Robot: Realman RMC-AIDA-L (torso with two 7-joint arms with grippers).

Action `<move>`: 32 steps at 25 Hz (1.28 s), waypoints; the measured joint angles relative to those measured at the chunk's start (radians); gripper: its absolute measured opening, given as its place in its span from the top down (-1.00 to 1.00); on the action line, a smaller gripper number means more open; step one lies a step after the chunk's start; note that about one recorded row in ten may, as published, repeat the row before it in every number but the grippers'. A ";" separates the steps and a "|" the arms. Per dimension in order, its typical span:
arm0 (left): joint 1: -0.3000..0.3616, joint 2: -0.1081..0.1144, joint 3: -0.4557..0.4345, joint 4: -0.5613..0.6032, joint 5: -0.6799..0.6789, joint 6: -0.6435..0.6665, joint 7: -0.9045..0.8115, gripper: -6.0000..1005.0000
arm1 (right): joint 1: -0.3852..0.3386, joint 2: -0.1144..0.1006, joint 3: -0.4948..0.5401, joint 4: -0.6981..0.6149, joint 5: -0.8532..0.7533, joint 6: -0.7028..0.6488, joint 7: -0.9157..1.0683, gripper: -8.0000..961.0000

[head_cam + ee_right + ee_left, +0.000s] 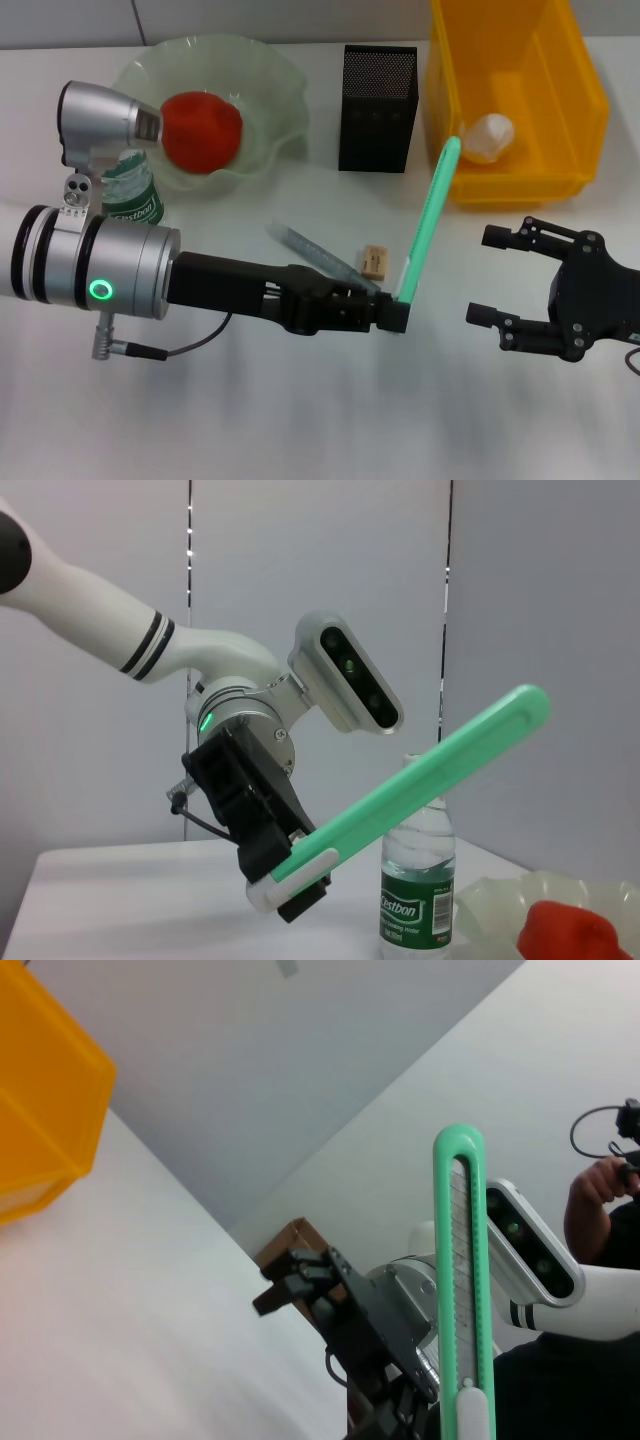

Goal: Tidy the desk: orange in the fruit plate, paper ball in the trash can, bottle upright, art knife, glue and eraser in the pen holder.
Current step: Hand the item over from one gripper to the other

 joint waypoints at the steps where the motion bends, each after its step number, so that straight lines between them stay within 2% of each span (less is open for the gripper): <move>1: 0.000 0.000 0.000 0.000 0.001 0.001 -0.009 0.61 | 0.000 0.000 0.000 0.000 0.000 0.000 -0.009 -0.64; 11: 0.028 0.000 -0.019 -0.012 -0.005 0.034 -0.088 0.61 | -0.001 0.004 0.009 0.002 0.003 -0.004 -0.140 -0.64; 20: 0.041 0.004 -0.030 -0.041 -0.005 0.043 -0.129 0.61 | -0.007 0.039 0.076 0.007 0.005 0.001 -0.345 -0.64; 32: 0.035 0.007 -0.072 -0.041 -0.001 0.039 -0.174 0.61 | 0.017 0.041 0.091 0.047 0.044 0.006 -0.634 -0.64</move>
